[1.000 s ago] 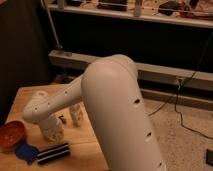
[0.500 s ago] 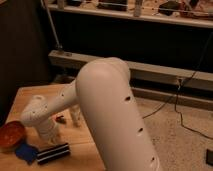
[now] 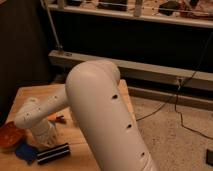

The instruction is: Push the eraser across the table

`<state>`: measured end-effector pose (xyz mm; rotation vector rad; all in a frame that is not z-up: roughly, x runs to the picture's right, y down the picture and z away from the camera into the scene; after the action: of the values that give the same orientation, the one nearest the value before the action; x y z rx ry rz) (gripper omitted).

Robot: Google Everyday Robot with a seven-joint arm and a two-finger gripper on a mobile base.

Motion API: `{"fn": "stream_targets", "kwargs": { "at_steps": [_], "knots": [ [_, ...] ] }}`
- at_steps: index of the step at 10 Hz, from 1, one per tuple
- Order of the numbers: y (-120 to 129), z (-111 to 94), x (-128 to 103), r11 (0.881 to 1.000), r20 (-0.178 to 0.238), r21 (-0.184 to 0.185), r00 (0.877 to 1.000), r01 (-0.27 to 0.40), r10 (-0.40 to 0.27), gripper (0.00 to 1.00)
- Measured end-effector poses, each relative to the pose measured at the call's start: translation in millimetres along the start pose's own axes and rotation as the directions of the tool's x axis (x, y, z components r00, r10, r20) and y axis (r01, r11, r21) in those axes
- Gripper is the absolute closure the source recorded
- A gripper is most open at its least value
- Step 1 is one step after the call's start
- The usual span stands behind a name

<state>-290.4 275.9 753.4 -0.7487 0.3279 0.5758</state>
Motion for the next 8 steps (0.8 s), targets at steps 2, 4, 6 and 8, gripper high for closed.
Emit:
{"fn": "stream_targets", "kwargs": {
  "at_steps": [2, 4, 6, 8],
  "knots": [
    [-2.4, -1.7, -4.4, 1.000, 0.014, 0.013, 1.000, -0.007, 0.007, 1.00],
    [-1.9, -0.5, -4.1, 1.000, 0.017, 0.017, 1.000, -0.011, 0.011, 1.00],
    [4.2, 8.9, 7.6, 1.000, -0.028, -0.010, 1.000, 0.009, -0.009, 1.00],
    [11.3, 17.6, 31.4, 0.996, -0.110, -0.054, 0.991, 0.072, -0.078, 1.00]
  ]
}}
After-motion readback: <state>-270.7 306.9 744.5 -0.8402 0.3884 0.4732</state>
